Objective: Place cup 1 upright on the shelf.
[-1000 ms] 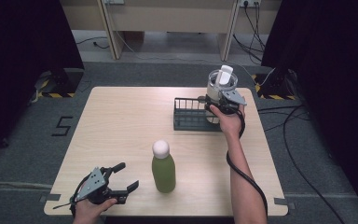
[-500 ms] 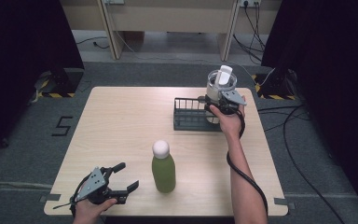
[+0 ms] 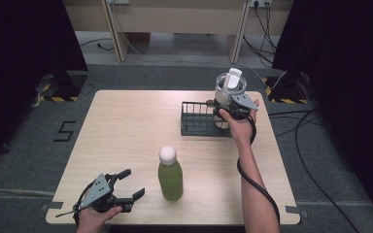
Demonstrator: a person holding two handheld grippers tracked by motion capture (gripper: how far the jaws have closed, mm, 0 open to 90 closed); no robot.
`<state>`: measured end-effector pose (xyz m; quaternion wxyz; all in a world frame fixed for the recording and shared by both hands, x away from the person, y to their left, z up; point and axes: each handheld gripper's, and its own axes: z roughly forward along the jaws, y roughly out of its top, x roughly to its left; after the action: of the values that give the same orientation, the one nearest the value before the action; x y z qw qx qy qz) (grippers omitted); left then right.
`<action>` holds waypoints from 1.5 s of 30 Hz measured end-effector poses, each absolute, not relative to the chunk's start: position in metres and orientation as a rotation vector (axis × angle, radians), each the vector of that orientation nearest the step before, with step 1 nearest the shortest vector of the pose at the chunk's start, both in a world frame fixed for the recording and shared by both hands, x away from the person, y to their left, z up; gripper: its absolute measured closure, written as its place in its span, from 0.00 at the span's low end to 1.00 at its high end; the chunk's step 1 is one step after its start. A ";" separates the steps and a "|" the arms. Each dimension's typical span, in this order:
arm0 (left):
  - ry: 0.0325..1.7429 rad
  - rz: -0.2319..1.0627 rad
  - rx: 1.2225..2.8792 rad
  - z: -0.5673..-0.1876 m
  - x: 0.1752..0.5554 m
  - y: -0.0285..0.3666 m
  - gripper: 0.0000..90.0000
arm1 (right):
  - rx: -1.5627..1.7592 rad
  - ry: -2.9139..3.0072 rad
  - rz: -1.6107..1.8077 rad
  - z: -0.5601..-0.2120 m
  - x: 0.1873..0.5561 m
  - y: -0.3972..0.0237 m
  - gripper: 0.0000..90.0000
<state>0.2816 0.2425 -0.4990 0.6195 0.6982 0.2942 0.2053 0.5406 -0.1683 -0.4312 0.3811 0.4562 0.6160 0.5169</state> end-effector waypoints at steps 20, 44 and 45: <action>0.673 0.474 1.612 -0.499 0.281 0.243 0.16 | 1.135 1.575 1.309 -0.429 0.525 -0.170 0.00; 0.671 0.479 1.610 -0.498 0.281 0.242 0.16 | 1.117 1.571 1.300 -0.426 0.497 -0.185 0.00; 0.671 0.479 1.610 -0.498 0.281 0.242 0.16 | 1.114 1.571 1.303 -0.426 0.495 -0.185 0.00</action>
<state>0.2808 0.2417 -0.4984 0.6182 0.6997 0.2917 0.2080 0.4954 -0.1855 -0.4261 0.3971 0.4396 0.6202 0.5142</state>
